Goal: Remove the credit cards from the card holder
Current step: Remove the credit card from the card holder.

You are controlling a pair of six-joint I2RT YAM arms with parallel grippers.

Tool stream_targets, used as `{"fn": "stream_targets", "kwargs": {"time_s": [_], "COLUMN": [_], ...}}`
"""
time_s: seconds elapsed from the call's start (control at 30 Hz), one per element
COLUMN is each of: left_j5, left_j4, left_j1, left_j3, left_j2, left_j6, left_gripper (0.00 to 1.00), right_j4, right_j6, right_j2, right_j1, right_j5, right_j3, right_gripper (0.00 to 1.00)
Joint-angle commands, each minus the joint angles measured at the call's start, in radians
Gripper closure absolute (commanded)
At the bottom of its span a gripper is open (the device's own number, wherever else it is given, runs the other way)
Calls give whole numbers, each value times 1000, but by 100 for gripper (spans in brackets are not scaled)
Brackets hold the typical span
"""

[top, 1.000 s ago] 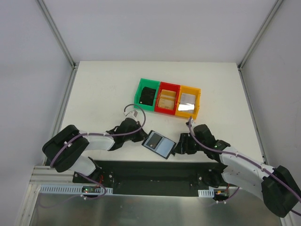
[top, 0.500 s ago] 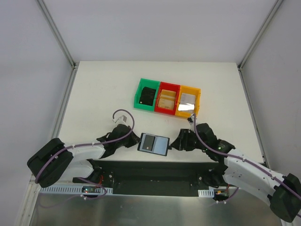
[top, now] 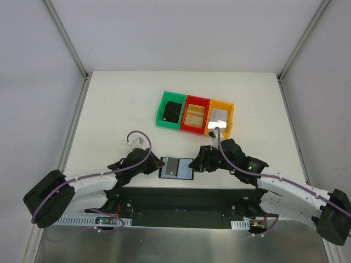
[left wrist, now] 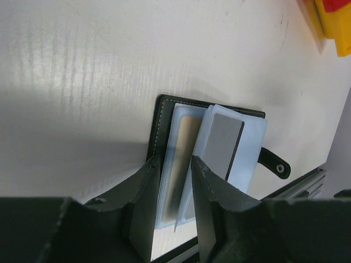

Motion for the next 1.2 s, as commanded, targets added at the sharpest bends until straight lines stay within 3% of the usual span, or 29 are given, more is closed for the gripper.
{"fn": "stream_targets", "kwargs": {"time_s": [0.0,0.27,0.47,0.7,0.87,0.97,1.17], "left_j5": [-29,-40,-69,-34,52,80,111], "left_j4": [-148,-237,-294,-165,-33,24,96], "left_j1": [-8,-7,-7,-7,-7,-7,-7], "left_j3": [-30,-30,-45,-8,-16,-30,-50], "left_j2": [-101,-243,-351,-285,-201,-173,-156], "left_j6": [14,61,103,250,276,272,272], "left_gripper": [68,64,67,100,100,100,100], "right_j4": [71,229,303,426,636,674,736], "right_j6": [-21,-5,11,65,174,179,183], "right_j2": [105,340,390,449,490,533,611], "right_j1": [29,110,112,104,58,23,17], "right_j5": [-21,-35,5,45,19,-69,-103], "right_j3": [84,91,90,94,12,15,25], "right_gripper": [43,47,47,45,44,44,44]}}
